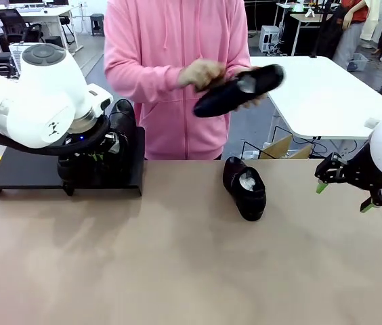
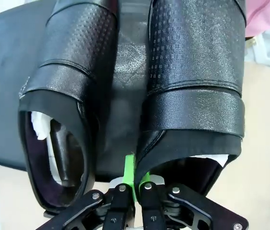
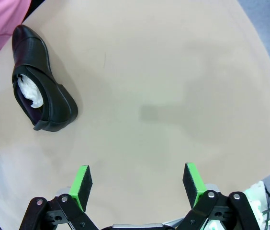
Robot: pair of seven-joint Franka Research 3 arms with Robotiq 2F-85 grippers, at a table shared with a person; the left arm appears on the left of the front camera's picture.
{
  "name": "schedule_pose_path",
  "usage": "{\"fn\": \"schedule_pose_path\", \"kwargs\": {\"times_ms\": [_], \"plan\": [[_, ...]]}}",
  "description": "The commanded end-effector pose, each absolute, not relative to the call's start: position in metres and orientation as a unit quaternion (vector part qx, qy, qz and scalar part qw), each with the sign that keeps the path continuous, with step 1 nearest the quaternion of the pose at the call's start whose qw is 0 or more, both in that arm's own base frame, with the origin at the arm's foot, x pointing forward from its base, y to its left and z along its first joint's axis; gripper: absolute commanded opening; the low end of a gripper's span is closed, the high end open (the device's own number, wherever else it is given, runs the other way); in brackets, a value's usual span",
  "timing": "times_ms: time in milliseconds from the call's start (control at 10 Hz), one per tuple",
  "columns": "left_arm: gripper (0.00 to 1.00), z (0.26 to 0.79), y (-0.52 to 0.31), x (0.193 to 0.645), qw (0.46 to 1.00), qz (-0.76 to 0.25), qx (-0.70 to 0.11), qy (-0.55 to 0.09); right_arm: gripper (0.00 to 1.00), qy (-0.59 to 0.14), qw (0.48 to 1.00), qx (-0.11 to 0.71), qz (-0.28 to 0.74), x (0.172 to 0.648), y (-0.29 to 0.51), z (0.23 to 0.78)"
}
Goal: Organize the shoes by placing them on the stand.
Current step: Place the Shoe from the middle of the table onto the Shoes Stand, then pick up one Shoe and place it in the middle of the table.
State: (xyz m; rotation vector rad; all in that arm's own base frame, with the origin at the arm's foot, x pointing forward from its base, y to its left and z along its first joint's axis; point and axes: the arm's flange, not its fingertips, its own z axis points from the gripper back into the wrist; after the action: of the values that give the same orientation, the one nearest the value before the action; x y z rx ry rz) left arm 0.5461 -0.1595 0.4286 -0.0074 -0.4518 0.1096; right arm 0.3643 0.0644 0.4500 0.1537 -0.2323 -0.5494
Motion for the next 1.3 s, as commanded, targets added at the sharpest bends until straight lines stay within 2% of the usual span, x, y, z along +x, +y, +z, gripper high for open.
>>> {"fn": "schedule_pose_path", "kwargs": {"times_ms": [0,100,500,600,700,800,1200], "plan": [[0.21,0.427,-0.166,0.552,0.968,0.065,0.005,-0.241,1.00,-0.117,0.954,0.083,-0.263,0.365,0.064,0.451],[0.40,0.426,-0.166,0.552,0.969,0.066,0.005,-0.238,1.00,-0.117,0.954,0.083,-0.263,0.365,0.064,0.451],[0.40,0.441,-0.166,0.541,0.964,0.070,0.014,-0.257,1.00,-0.117,0.954,0.083,-0.263,0.365,0.064,0.451],[0.40,0.454,-0.173,0.530,0.959,0.064,0.018,-0.275,1.00,-0.117,0.954,0.083,-0.263,0.365,0.064,0.451],[0.40,0.466,-0.179,0.513,0.962,0.069,0.005,-0.263,1.00,-0.117,0.954,0.083,-0.263,0.365,0.064,0.451],[0.40,0.446,-0.164,0.543,0.967,0.057,0.005,-0.248,1.00,-0.117,0.954,0.083,-0.263,0.365,0.064,0.451],[0.40,0.446,-0.164,0.543,0.967,0.057,0.005,-0.248,1.00,-0.117,0.954,0.083,-0.263,0.365,0.064,0.451]]}}
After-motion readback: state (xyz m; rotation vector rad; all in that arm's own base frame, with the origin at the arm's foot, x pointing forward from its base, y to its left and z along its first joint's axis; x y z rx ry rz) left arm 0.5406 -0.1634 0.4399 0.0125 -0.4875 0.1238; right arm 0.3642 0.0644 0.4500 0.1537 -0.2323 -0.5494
